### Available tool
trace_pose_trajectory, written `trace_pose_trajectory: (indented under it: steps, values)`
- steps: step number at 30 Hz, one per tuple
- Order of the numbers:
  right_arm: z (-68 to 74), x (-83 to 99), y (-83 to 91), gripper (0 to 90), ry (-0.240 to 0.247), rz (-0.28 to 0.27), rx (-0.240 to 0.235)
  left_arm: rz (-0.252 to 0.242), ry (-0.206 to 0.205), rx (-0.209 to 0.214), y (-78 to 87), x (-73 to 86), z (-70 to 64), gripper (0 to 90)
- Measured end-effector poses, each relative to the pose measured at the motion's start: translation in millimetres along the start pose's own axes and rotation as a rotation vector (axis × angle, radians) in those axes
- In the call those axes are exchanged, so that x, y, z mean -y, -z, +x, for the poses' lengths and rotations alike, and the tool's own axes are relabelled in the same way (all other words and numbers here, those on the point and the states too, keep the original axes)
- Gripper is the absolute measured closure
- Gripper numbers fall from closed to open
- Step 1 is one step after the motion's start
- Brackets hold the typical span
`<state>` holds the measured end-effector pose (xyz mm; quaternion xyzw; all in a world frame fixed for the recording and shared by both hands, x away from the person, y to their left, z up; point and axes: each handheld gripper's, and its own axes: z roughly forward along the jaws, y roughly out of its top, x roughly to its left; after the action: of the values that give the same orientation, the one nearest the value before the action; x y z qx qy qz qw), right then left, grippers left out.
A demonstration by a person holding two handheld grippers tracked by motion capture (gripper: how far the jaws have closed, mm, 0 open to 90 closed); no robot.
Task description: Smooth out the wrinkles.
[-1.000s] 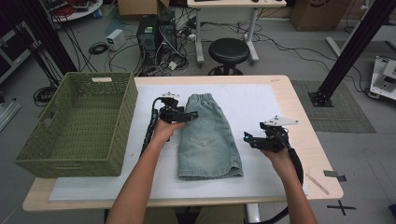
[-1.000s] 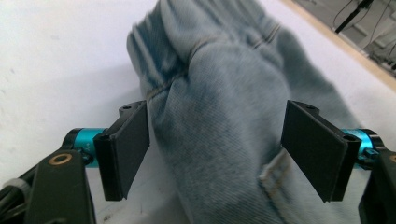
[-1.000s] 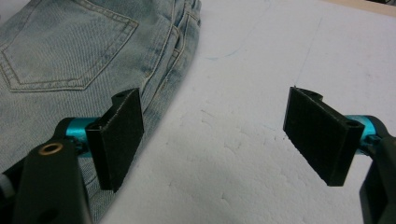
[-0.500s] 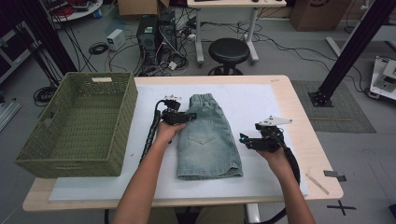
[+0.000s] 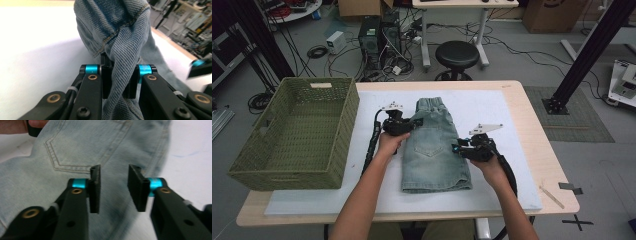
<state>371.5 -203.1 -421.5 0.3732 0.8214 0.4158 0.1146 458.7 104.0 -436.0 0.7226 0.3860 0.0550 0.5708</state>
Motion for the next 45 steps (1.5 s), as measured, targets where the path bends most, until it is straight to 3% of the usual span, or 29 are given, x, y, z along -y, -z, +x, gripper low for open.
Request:
trace_pose_trajectory:
  steps: [3, 7, 14, 19, 21, 23, 25, 28, 33, 35, 38, 39, 42, 45]
  values:
    - [1.1, -3.5, -14.0, 70.9, -0.006, 0.041, 0.000, -0.024, -0.019, 0.027, 4.4, -1.3, -3.2, 79.8]
    - [-2.1, -5.8, -26.1, 73.0, -0.015, 0.089, 0.039, -0.046, -0.048, 0.065, 9.1, -1.8, -6.1, 79.9]
    - [-6.6, -6.5, -34.3, 80.9, -0.032, 0.113, 0.081, -0.080, -0.105, 0.136, 17.4, 1.2, -14.2, 80.0]
    - [-9.8, -7.7, -35.2, 83.1, -0.107, 0.115, 0.088, -0.072, -0.152, 0.148, 21.8, 2.4, -19.7, 80.1]
    - [-3.3, -11.1, -33.2, 73.5, -0.091, 0.117, 0.090, -0.077, -0.160, 0.145, 22.2, 1.9, -20.4, 80.1]
    - [4.8, -14.5, -30.1, 73.0, -0.054, 0.071, 0.058, -0.076, -0.164, 0.146, 22.0, 2.1, -20.1, 80.1]
    - [13.3, -20.8, -29.9, 68.9, -0.023, 0.023, 0.002, -0.074, -0.162, 0.147, 21.8, 2.3, -19.8, 80.1]
    - [23.3, -28.0, -38.1, 68.7, 0.017, 0.018, -0.064, -0.076, -0.167, 0.158, 23.2, 1.8, -20.6, 80.1]
    - [27.3, -28.7, -58.6, 69.1, 0.039, 0.069, -0.023, -0.054, -0.192, 0.171, 23.8, 3.4, -22.8, 80.1]
    - [26.5, -28.2, -61.4, 69.3, 0.053, 0.079, 0.042, -0.046, -0.202, 0.172, 23.0, 5.5, -24.5, 80.1]
    - [21.2, -26.6, -59.3, 64.5, 0.020, 0.091, 0.069, -0.043, -0.222, 0.171, 24.7, 8.0, -25.7, 80.1]
    - [19.7, -25.7, -57.3, 62.8, 0.006, 0.090, 0.051, -0.045, -0.231, 0.175, 26.6, 8.6, -25.9, 80.1]
    - [12.7, -19.6, -42.0, 61.3, -0.024, 0.047, 0.000, -0.051, -0.252, 0.184, 30.3, 10.4, -27.6, 80.1]
    - [2.4, -14.1, -21.1, 59.4, -0.044, -0.005, 0.022, -0.047, -0.288, 0.192, 32.2, 12.5, -31.6, 80.1]
